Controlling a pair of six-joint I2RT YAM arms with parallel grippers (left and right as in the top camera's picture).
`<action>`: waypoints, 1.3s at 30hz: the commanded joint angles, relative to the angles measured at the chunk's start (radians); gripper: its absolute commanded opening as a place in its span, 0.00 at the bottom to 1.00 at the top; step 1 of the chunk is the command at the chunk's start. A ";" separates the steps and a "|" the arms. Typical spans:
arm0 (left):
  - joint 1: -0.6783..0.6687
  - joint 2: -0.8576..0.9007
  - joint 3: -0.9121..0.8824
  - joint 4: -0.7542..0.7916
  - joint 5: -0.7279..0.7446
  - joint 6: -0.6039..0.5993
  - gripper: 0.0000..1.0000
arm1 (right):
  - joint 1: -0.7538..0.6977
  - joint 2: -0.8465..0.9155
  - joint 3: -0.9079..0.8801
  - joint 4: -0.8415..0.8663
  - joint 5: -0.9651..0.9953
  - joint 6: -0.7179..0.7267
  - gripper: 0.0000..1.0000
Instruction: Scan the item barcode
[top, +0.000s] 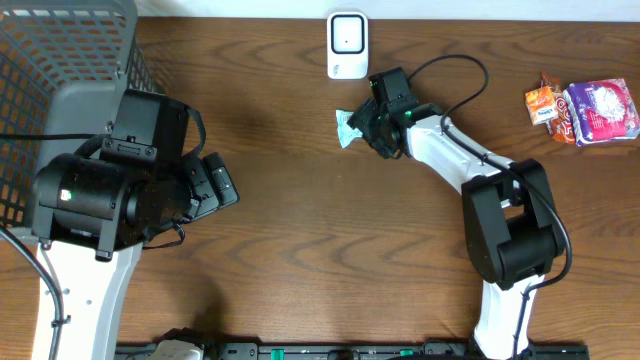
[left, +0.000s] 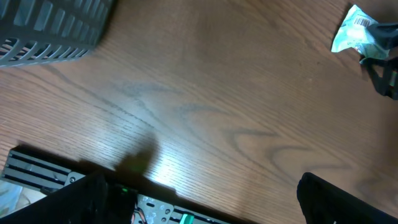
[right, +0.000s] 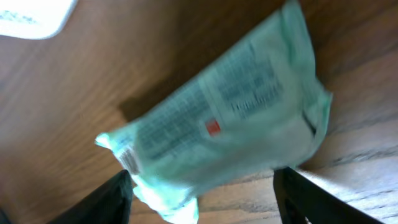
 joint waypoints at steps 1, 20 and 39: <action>0.004 0.003 0.001 -0.002 -0.012 -0.006 0.98 | 0.008 0.012 -0.005 0.000 -0.011 0.020 0.52; 0.004 0.003 0.001 -0.002 -0.012 -0.006 0.98 | -0.006 0.004 -0.005 -0.014 -0.286 -0.463 0.01; 0.004 0.003 0.001 -0.002 -0.012 -0.006 0.98 | -0.035 -0.051 -0.005 0.204 0.060 -0.834 0.53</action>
